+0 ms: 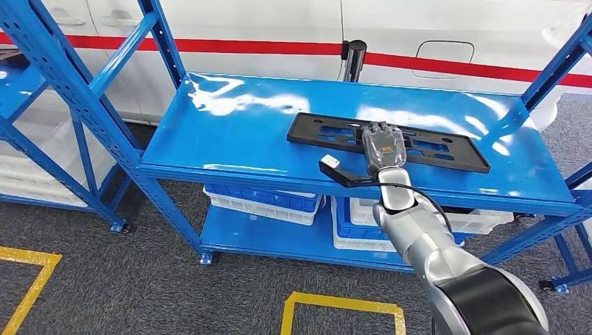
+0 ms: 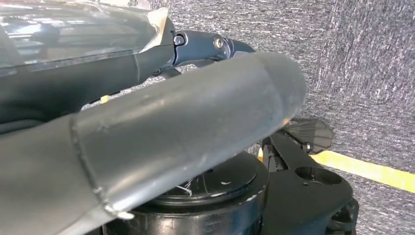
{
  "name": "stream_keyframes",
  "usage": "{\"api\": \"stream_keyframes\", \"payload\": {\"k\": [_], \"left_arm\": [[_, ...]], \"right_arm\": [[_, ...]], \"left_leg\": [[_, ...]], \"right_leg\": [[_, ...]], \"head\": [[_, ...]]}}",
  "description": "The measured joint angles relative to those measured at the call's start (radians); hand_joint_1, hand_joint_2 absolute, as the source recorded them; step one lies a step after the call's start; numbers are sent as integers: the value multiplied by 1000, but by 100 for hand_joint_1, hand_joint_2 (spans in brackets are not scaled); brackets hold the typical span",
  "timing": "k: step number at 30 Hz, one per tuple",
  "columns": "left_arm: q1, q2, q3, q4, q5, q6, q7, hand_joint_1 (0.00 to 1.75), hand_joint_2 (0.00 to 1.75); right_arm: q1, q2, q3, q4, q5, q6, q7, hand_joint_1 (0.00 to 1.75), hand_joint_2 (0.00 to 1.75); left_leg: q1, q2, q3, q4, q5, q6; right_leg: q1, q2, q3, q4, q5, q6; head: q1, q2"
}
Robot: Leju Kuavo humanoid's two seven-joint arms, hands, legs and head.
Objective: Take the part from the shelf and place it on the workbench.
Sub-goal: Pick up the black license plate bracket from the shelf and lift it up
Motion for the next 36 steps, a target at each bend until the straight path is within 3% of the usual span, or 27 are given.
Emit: {"api": "stream_keyframes", "payload": {"k": [7, 12, 19, 24, 28, 32, 36], "left_arm": [[1, 1, 9, 0, 0, 3, -10, 0, 0], [1, 3, 9, 0, -8, 0, -18, 0, 0], [1, 11, 9, 0, -16, -4, -39, 0, 0], [0, 20, 10, 0, -18, -13, -67, 0, 0], [0, 30, 14, 0, -28, -11, -92, 0, 175], [1, 39, 19, 0, -32, -16, -116, 0, 175], [1, 51, 29, 0, -30, -24, -133, 0, 175]], "right_arm": [[-13, 8, 5, 17, -23, -6, -7, 175, 175], [-30, 7, -2, 17, -119, -33, -73, 175, 175], [-81, -1, -81, -20, -476, -65, -340, 175, 175], [-107, -6, -133, -144, -863, 69, -487, 175, 175], [-106, -22, -136, -301, -1136, 171, -489, 175, 175], [-81, -43, -134, -462, -1348, 248, -473, 175, 175], [-26, -70, -131, -614, -1472, 295, -456, 175, 175]], "left_leg": [[0, 0, 0, 0, 0, 0], [0, 0, 0, 0, 0, 0], [0, 0, 0, 0, 0, 0], [0, 1, 0, 0, 0, 0], [0, 1, 0, 0, 0, 0], [0, 0, 0, 0, 0, 0], [0, 0, 0, 0, 0, 0]], "right_leg": [[0, 0, 0, 0, 0, 0], [0, 0, 0, 0, 0, 0], [0, 0, 0, 0, 0, 0], [0, 0, 0, 0, 0, 0], [0, 0, 0, 0, 0, 0], [0, 0, 0, 0, 0, 0], [-1, 0, 0, 0, 0, 0]], "head": [[0, 0], [0, 0], [0, 0], [0, 0], [0, 0], [0, 0], [0, 0]]}}
